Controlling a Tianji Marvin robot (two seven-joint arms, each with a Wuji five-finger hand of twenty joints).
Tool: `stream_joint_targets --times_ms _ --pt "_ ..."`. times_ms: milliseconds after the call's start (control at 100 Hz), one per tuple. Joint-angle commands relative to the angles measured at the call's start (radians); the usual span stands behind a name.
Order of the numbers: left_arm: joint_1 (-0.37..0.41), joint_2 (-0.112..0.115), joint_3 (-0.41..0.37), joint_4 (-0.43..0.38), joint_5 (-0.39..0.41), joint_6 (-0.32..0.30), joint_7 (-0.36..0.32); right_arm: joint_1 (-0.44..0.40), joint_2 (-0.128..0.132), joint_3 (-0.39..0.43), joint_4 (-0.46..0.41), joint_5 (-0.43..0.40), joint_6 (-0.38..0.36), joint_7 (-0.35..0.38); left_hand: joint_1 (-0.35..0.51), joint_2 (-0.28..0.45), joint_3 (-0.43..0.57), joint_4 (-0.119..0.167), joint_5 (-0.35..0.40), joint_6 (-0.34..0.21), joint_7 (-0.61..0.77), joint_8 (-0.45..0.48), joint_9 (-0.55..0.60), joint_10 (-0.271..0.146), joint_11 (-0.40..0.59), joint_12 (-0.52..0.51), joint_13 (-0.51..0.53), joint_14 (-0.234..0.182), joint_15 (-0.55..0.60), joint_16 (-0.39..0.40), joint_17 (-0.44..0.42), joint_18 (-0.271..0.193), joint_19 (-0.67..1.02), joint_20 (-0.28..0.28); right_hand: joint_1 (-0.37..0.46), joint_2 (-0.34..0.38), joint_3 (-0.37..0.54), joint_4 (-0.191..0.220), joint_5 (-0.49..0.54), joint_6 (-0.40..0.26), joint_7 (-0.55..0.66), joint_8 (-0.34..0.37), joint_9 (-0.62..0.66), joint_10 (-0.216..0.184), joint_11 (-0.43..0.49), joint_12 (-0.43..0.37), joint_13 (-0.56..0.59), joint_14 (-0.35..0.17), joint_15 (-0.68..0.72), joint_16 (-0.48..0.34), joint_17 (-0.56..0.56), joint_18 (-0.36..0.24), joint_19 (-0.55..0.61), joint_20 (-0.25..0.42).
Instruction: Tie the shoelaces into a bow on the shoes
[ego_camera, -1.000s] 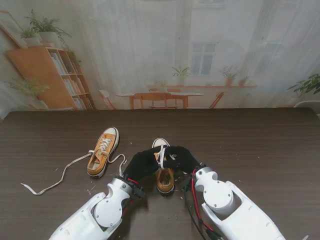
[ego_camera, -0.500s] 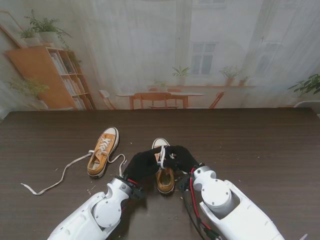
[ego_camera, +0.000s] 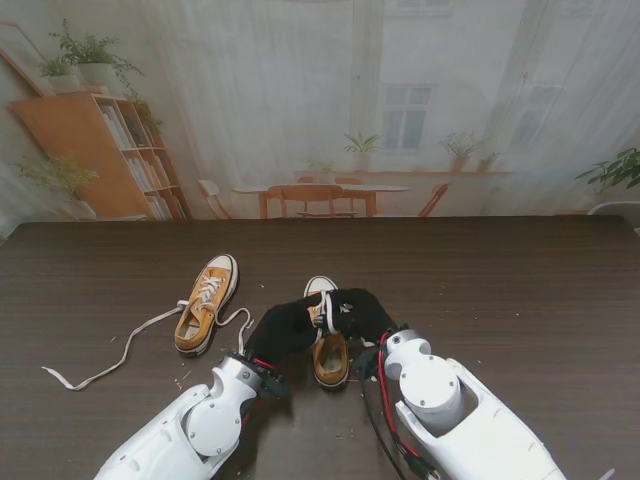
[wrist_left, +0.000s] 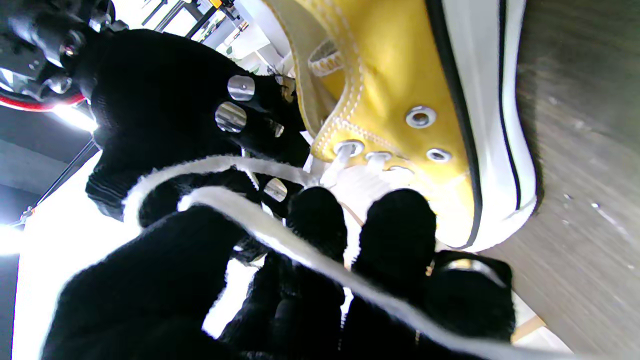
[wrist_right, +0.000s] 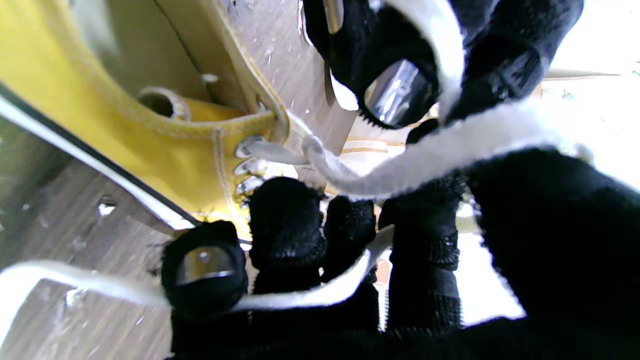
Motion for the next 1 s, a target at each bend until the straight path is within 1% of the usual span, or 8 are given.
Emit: stream_joint_targets --times_ms 0,20,100,190,330,540,600,990 --pt "0.005 -0.003 -0.004 -0.011 0.002 -0.001 -0.002 -0.008 0.003 0.007 -0.013 -0.001 0.007 0.017 -0.029 -0.024 0.019 -0.018 0.011 -0.194 -0.011 -0.022 0.002 -0.004 -0.012 0.009 0.011 -0.005 -0.004 0.022 0.0 0.025 0.009 0.021 0.036 0.069 0.043 0.054 -0.016 0.003 0.012 0.087 -0.06 -0.01 0.029 -0.011 -0.031 -0.006 -0.001 0.019 -0.028 -0.035 0.021 0.024" --pt "0.006 -0.003 -0.005 -0.011 0.0 -0.002 -0.003 -0.009 0.005 0.008 -0.015 -0.001 0.007 0.021 -0.029 -0.024 0.019 -0.017 0.015 -0.194 -0.009 -0.022 0.002 -0.005 -0.012 0.009 0.011 -0.006 -0.004 0.022 0.0 0.025 0.009 0.021 0.031 0.092 0.049 0.059 -0.036 0.021 0.014 0.12 -0.088 -0.01 0.034 -0.009 -0.057 -0.005 -0.006 0.022 -0.053 -0.039 0.016 0.029" --pt "0.009 -0.004 -0.009 -0.013 -0.015 -0.002 -0.008 -0.014 0.009 0.011 -0.019 -0.009 0.003 0.03 -0.032 -0.024 0.019 -0.017 0.029 -0.19 -0.005 -0.02 0.005 -0.006 -0.012 0.008 0.013 -0.009 -0.002 0.023 0.0 0.025 0.009 0.021 0.015 0.097 0.086 0.053 -0.09 0.064 0.034 0.19 -0.148 -0.014 0.042 -0.005 -0.116 -0.003 -0.016 0.028 -0.116 -0.043 0.002 0.043" --pt "0.01 -0.004 -0.011 -0.012 -0.016 0.002 -0.009 -0.02 0.013 0.015 -0.026 -0.012 0.003 0.038 -0.035 -0.023 0.019 -0.017 0.035 -0.189 -0.003 -0.019 0.004 -0.009 -0.013 0.007 0.011 -0.01 -0.002 0.022 0.0 0.025 0.009 0.021 0.021 0.108 0.092 0.051 -0.118 0.105 0.06 0.225 -0.18 -0.012 0.039 0.01 -0.157 0.01 -0.034 0.034 -0.171 -0.036 -0.02 0.053" --pt "0.012 -0.004 -0.013 -0.016 -0.023 0.002 -0.014 -0.025 0.015 0.012 -0.034 -0.039 0.005 0.031 -0.042 -0.022 0.017 -0.016 0.042 -0.176 -0.001 -0.018 0.004 -0.013 -0.015 0.007 0.009 -0.014 -0.002 0.022 -0.001 0.024 0.008 0.021 0.009 0.069 0.139 0.047 -0.104 0.135 0.096 0.215 -0.176 -0.013 0.034 0.014 -0.169 0.023 -0.067 0.037 -0.201 -0.015 -0.063 0.062" --pt "0.02 -0.01 -0.02 -0.017 -0.04 0.002 -0.002 -0.028 0.013 -0.003 -0.032 -0.14 -0.021 -0.03 -0.043 -0.02 0.02 -0.014 0.049 -0.178 0.0 -0.017 0.001 -0.013 -0.016 0.006 0.005 -0.015 -0.004 0.021 -0.004 0.019 0.004 0.019 -0.004 0.038 0.189 0.073 -0.089 0.146 0.125 0.218 -0.16 -0.016 0.039 0.005 -0.162 0.028 -0.089 0.032 -0.196 -0.001 -0.083 0.062" --pt "0.021 -0.011 -0.023 -0.017 -0.046 0.002 0.0 -0.029 0.014 -0.003 -0.034 -0.154 -0.023 -0.033 -0.044 0.004 0.02 -0.012 0.047 -0.182 -0.001 -0.017 -0.003 -0.009 -0.019 0.005 -0.001 -0.013 -0.007 0.021 -0.015 0.02 -0.003 0.018 -0.004 0.035 0.196 0.076 -0.089 0.144 0.128 0.219 -0.159 -0.017 0.04 0.004 -0.159 0.029 -0.094 0.03 -0.195 0.003 -0.085 0.061" --pt "0.027 -0.014 -0.028 -0.023 -0.092 -0.006 -0.021 -0.024 0.042 0.002 -0.052 -0.193 -0.001 0.049 0.025 0.1 -0.045 0.0 0.03 -0.235 -0.007 -0.018 -0.034 0.026 -0.068 -0.007 -0.05 0.022 -0.037 0.025 -0.089 0.055 -0.049 0.057 -0.003 0.026 0.197 0.098 -0.05 0.129 0.114 0.206 -0.119 -0.017 0.047 -0.029 -0.121 0.036 -0.114 0.016 -0.162 0.02 -0.094 0.052"
